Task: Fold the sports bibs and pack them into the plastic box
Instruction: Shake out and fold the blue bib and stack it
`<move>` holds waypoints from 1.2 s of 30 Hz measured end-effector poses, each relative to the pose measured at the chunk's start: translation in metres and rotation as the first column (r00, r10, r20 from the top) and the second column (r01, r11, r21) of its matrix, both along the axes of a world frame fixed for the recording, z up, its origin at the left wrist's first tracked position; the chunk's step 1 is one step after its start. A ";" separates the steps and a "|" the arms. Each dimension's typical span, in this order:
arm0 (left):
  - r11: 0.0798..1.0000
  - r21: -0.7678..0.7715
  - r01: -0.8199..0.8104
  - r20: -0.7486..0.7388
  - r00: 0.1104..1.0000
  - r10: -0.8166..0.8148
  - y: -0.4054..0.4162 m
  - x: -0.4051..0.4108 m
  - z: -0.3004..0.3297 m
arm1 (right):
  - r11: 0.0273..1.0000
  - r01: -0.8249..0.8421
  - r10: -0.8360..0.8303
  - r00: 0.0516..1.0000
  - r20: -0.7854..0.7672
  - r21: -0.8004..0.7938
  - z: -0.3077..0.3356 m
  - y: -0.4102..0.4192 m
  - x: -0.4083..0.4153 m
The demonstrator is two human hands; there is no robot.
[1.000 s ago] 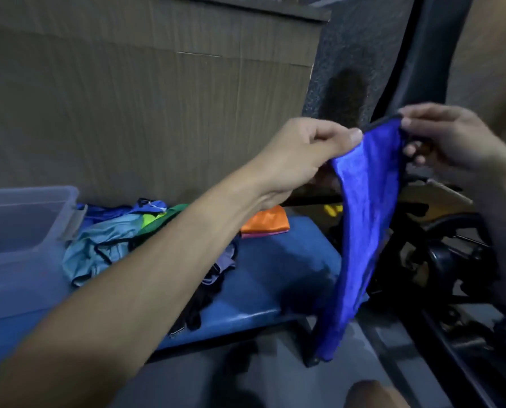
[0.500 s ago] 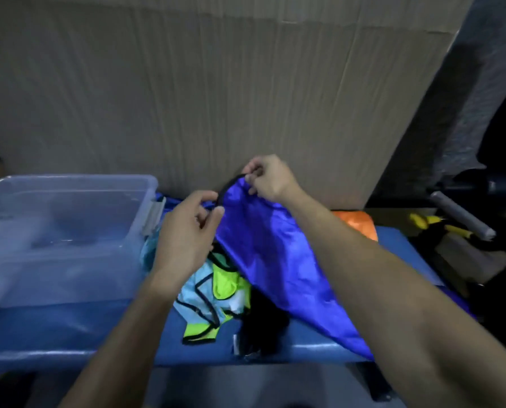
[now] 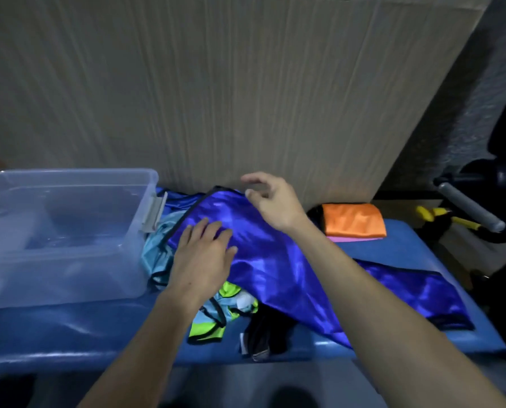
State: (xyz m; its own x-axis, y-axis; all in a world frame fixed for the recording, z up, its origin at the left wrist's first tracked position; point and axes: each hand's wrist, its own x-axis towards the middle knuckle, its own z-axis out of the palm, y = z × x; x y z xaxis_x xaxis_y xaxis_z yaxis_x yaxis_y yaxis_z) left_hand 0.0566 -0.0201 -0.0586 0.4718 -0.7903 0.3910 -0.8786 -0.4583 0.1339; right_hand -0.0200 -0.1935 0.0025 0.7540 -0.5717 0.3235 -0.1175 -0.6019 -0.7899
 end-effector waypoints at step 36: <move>0.693 0.287 0.661 -0.261 0.750 -0.607 -0.132 -0.172 -0.062 | 0.503 0.858 -0.771 0.390 -0.503 -0.106 -0.105 -0.121 -0.332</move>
State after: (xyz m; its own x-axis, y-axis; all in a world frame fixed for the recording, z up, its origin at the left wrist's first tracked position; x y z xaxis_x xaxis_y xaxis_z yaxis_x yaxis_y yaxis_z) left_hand -0.1152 -0.1526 -0.1204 -0.1657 -0.9861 0.0108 -0.9613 0.1639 0.2213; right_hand -0.3522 -0.3142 -0.1022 -0.0875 -0.9953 -0.0410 -0.8265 0.0956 -0.5547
